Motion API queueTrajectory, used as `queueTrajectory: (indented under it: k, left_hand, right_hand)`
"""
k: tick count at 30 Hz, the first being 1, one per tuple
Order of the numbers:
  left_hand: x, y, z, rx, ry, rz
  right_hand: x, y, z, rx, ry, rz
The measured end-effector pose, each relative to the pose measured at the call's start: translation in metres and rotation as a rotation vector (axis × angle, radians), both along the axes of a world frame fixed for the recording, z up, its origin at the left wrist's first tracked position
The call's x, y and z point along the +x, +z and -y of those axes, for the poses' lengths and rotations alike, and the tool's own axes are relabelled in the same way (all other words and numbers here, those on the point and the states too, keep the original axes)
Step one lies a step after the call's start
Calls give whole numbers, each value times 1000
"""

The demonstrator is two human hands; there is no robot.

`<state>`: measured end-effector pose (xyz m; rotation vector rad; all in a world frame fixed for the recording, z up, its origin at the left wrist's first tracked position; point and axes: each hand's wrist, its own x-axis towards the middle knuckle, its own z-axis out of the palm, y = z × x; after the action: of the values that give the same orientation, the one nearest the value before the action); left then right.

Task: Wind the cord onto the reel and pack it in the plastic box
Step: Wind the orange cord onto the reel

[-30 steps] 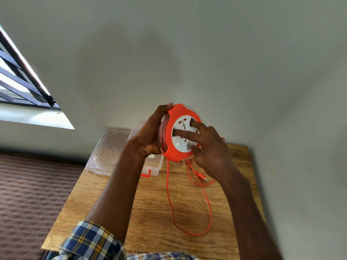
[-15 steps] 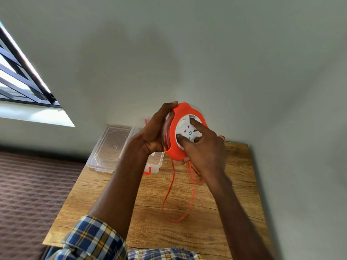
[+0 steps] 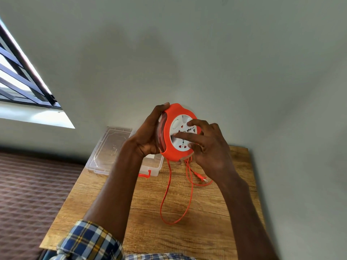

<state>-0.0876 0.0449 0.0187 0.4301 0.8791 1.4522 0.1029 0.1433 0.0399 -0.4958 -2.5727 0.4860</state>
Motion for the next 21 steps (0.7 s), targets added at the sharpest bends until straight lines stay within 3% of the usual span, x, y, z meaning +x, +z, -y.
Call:
queueTrajectory:
  k: [4,13,21]
  left_hand:
    - [-1,0,2,10,-23,3]
    - [8,0,0,-34,-100,-24]
    - [10,4,-5,15,-94,38]
  right_hand:
    - [4,-5,-4,-90,123,-14]
    - [11,-10,-11,-68,111,58]
    - [5,-20,-2,-37,-6,-150]
